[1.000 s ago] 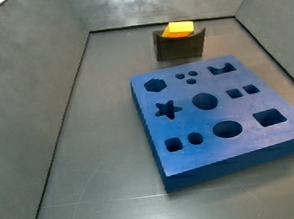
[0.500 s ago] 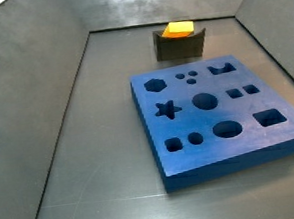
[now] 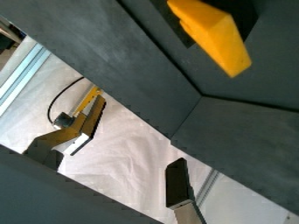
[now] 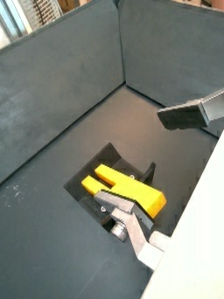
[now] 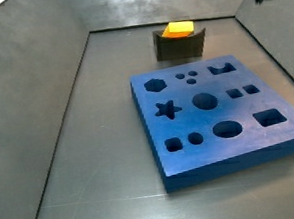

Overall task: Pick up the double-square object. Move up. Place the double-square object on the fixture. Regrasp the double-square object. Move to above the board. Insert the double-square object.
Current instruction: Regrasp the double-square object.

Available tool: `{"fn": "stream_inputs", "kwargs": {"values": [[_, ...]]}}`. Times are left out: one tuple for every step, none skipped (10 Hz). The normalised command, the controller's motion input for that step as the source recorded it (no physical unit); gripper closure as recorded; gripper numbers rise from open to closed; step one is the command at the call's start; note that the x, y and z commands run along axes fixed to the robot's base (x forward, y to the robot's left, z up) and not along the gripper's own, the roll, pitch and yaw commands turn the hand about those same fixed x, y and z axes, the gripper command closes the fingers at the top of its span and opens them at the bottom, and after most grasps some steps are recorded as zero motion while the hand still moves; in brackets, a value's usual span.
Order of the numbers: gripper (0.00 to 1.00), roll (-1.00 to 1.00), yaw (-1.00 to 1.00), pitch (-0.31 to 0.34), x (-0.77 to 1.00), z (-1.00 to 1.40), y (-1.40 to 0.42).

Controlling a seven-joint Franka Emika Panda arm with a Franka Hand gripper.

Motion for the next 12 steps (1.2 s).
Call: {"fn": "stream_inputs", "kwargs": {"values": [[0.0,0.07,-0.02,-0.154,0.05,-1.0,0.04],[0.0,0.06,-0.05,-0.144,0.05,-1.0,0.03],[0.0,0.05,-0.06,-0.131,0.04,-1.0,0.03],[0.0,0.05,-0.08,-0.104,0.04,-1.0,0.03],[0.0,0.05,-0.09,-0.083,0.04,-1.0,0.03],[0.0,0.05,-0.08,-0.068,0.05,-1.0,0.03],[0.0,0.04,-0.08,-0.044,0.04,-0.93,0.02],[0.0,0.04,-0.07,-0.029,0.04,-0.79,0.02],[0.0,0.04,-0.05,-0.016,0.04,-0.62,0.01],[0.0,0.05,-0.04,-0.006,0.04,-0.48,0.01],[0.0,0.05,-0.02,0.001,0.05,-0.32,0.0],[0.0,0.05,-0.01,0.007,0.05,-0.24,0.0]]}}
